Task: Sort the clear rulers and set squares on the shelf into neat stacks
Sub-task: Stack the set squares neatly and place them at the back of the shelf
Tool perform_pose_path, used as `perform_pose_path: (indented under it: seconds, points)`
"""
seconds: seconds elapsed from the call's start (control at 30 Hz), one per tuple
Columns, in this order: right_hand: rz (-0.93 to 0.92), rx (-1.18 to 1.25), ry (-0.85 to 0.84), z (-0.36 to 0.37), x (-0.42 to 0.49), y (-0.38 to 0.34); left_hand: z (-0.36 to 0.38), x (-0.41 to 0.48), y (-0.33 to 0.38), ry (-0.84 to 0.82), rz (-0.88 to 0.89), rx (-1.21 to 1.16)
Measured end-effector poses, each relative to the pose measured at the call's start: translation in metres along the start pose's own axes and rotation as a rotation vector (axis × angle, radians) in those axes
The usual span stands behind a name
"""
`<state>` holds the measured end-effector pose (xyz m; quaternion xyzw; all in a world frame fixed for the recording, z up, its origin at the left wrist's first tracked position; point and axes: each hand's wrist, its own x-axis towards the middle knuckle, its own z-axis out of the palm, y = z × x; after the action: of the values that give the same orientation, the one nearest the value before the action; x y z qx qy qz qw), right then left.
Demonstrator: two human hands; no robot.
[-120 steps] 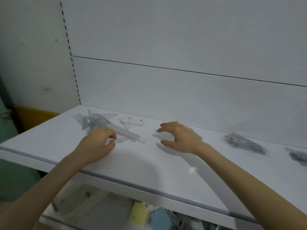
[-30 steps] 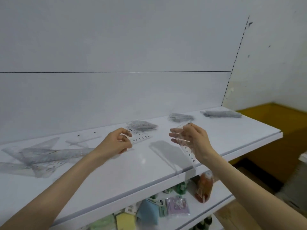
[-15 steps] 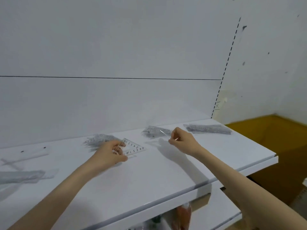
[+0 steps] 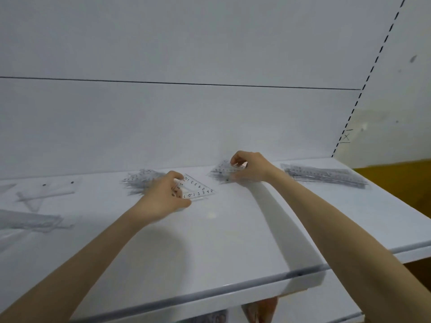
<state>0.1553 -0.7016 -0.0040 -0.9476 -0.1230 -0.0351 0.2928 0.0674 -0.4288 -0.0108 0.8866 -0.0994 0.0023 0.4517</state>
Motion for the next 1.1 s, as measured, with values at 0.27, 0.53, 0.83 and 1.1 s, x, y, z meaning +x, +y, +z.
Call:
perform_pose_path:
  seconds: [0.27,0.53,0.83,1.1]
  points:
    - [-0.057,-0.002,0.079,-0.002,-0.015,0.017,0.02,0.009,0.008,-0.076,0.056,0.039]
    - [-0.088,0.399,-0.212,0.017,-0.069,-0.048,0.019,0.002,0.012,-0.081,0.106,0.074]
    - [-0.155,0.462,-0.047,0.039,-0.042,-0.093,-0.05,-0.036,-0.027,0.086,0.007,0.217]
    - [-0.617,-0.238,0.453,0.081,0.009,-0.155,-0.125,-0.088,-0.071,0.264,-0.064,0.25]
